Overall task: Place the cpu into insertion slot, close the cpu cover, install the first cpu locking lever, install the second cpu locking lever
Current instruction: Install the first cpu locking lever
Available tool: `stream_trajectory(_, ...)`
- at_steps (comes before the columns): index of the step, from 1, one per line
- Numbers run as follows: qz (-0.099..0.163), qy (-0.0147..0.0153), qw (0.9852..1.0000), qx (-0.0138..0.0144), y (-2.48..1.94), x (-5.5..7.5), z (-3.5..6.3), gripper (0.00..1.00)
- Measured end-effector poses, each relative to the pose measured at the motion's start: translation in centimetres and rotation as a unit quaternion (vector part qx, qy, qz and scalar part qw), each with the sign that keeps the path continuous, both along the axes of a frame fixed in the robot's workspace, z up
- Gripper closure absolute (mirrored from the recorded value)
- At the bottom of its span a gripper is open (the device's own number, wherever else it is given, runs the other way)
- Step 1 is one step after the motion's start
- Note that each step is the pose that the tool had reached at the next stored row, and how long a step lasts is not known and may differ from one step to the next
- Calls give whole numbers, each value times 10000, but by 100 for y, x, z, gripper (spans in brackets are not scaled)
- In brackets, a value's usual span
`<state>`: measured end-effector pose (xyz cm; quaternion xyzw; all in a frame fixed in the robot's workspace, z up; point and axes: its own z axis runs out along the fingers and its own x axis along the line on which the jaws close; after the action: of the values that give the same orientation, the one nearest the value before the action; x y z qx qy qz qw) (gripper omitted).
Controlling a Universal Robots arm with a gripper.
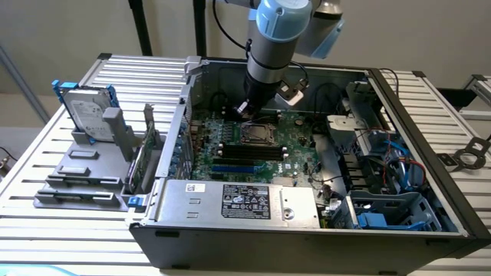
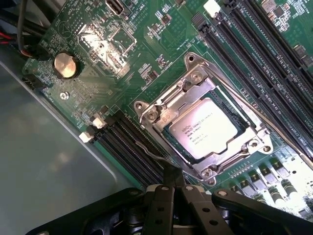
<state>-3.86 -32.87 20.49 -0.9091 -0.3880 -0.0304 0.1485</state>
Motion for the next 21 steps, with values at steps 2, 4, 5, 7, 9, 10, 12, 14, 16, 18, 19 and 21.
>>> stream_trajectory(2, 0, 1, 10000, -4, -3, 0, 0, 89)
stream_trajectory(4, 0, 2, 10000, -8, -5, 0, 0, 89)
stream_trajectory(5, 0, 2, 10000, -9, -5, 0, 0, 89)
stream_trajectory(7, 0, 1, 10000, -8, -5, 1, -4, 89)
stream_trajectory(9, 0, 1, 10000, -8, -5, 1, -12, 89)
stream_trajectory(10, 0, 1, 10000, -8, -5, 2, -16, 89)
stream_trajectory(12, 1, 1, 10000, -10, -1, 3, -24, 89)
stream_trajectory(14, 0, 2, 10000, -11, 9, 2, -32, 89)
stream_trajectory(16, 0, 1, 10000, -10, 22, 3, -38, 89)
stream_trajectory(18, 1, 2, 10000, -14, 33, 6, -41, 89)
stream_trajectory(19, 1, 1, 10000, -16, 35, 8, -42, 89)
stream_trajectory(21, 0, 1, 10000, -20, 36, 16, -44, 89)
